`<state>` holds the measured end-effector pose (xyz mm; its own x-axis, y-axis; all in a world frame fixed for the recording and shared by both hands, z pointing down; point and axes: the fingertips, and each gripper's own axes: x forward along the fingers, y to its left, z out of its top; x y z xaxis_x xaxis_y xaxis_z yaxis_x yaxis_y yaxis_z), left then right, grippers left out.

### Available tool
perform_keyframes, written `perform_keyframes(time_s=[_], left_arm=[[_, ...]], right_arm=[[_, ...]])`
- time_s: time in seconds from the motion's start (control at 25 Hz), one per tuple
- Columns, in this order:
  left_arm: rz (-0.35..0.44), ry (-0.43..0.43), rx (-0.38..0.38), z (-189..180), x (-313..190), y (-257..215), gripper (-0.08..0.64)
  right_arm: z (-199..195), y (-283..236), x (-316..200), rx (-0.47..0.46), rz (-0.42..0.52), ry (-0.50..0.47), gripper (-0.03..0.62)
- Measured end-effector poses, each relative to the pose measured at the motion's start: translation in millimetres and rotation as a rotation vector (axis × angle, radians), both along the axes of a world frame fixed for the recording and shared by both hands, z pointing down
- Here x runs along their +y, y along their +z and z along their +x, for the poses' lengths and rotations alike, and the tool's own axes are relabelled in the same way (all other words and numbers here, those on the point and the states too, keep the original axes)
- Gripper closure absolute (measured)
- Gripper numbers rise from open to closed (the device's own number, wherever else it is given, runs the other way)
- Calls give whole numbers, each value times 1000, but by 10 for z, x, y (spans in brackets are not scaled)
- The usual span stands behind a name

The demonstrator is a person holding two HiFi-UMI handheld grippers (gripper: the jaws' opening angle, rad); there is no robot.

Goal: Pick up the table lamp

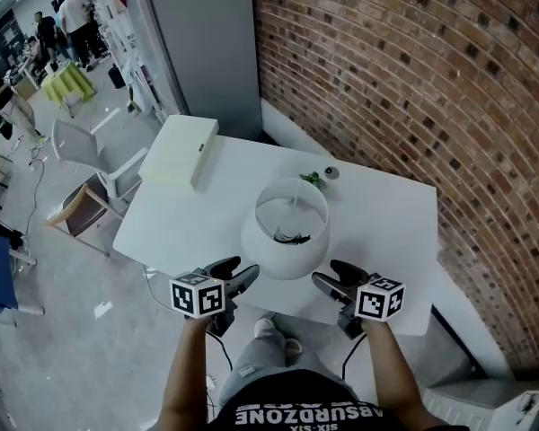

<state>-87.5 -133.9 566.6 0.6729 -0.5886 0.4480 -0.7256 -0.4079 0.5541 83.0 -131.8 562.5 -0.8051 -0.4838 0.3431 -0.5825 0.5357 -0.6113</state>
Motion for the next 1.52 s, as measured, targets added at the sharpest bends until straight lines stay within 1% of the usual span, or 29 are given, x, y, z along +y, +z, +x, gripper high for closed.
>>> perform_keyframes(time_s=[0.28, 0.52, 0.6, 0.68, 0.8, 0.92, 1.04, 1.12, 1.32, 1.52], left_arm=[[-38, 87, 86, 9, -46, 10, 324], [-49, 183, 175, 55, -56, 0, 324], [-54, 203, 208, 68, -60, 0, 324], [-66, 220, 245, 81, -70, 3, 324], [-79, 237, 296, 99, -78, 7, 324], [-77, 243, 329, 105, -88, 5, 324], [-68, 256, 341, 108, -103, -28, 325], [-57, 263, 335, 121, -109, -42, 331], [-36, 250, 343, 119, -122, -30, 343], [-32, 246, 318, 100, -132, 26, 377]], right_arm=[[9, -1, -140, -49, -26, 28, 293], [-44, 14, -184, -97, -56, 1, 293], [-55, 16, -180, -121, -69, -16, 293], [-92, 19, -160, -135, -78, -55, 293], [-217, 51, -101, -121, -82, -130, 293], [-312, 68, -85, -124, -86, -151, 293], [-328, 53, -108, -143, -81, -141, 293], [-316, 51, -121, -146, -80, -134, 293], [-294, 65, -143, -131, -66, -124, 312], [-296, 68, -189, -119, -37, -118, 330]])
